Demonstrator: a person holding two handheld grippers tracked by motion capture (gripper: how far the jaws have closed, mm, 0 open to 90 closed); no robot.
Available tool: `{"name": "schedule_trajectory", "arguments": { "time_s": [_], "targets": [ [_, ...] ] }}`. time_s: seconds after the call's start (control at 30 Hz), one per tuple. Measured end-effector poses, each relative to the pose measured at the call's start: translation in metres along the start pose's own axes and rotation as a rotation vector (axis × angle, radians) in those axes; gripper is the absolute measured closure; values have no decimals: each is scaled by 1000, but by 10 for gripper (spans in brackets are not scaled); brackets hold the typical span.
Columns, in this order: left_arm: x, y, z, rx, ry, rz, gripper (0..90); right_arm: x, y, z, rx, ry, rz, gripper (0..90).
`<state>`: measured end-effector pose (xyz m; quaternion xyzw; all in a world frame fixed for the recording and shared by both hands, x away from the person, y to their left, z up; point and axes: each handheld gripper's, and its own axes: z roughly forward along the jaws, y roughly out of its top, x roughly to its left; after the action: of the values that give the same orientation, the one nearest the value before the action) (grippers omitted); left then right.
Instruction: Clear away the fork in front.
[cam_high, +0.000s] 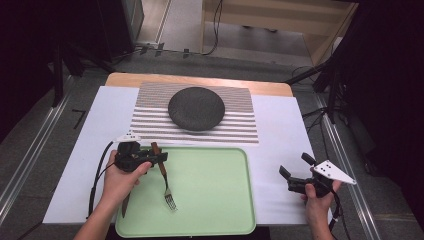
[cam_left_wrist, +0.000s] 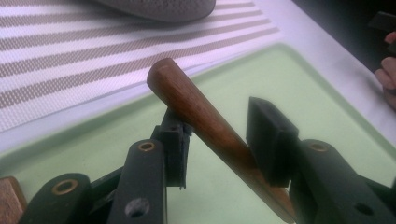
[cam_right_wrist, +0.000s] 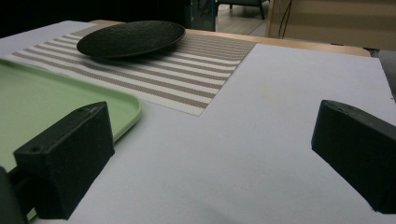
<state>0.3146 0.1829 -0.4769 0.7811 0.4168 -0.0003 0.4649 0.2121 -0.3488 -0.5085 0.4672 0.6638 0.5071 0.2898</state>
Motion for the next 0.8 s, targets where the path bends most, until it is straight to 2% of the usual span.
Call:
{"name": "schedule_trajectory", "arguments": {
  "time_s": [0.07,0.17,0.27,0.4,0.63,0.8],
  "targets": [
    [1,0,1,0,4,0,598,-1,0,0,1,-2,7,0],
    [1,-1,3,2,36,21,580,-1,-1,0,3,0,8,0],
    [-2,-2,6,24,77,44,547,-1,-1,1,4,2,0,0],
    [-4,-4,11,50,107,61,507,-2,-1,1,6,1,1,0],
    [-7,-5,12,91,123,78,476,-2,-1,2,7,6,0,0],
    [-8,-6,14,121,153,98,470,-3,-1,3,5,6,7,0]
  ]
}}
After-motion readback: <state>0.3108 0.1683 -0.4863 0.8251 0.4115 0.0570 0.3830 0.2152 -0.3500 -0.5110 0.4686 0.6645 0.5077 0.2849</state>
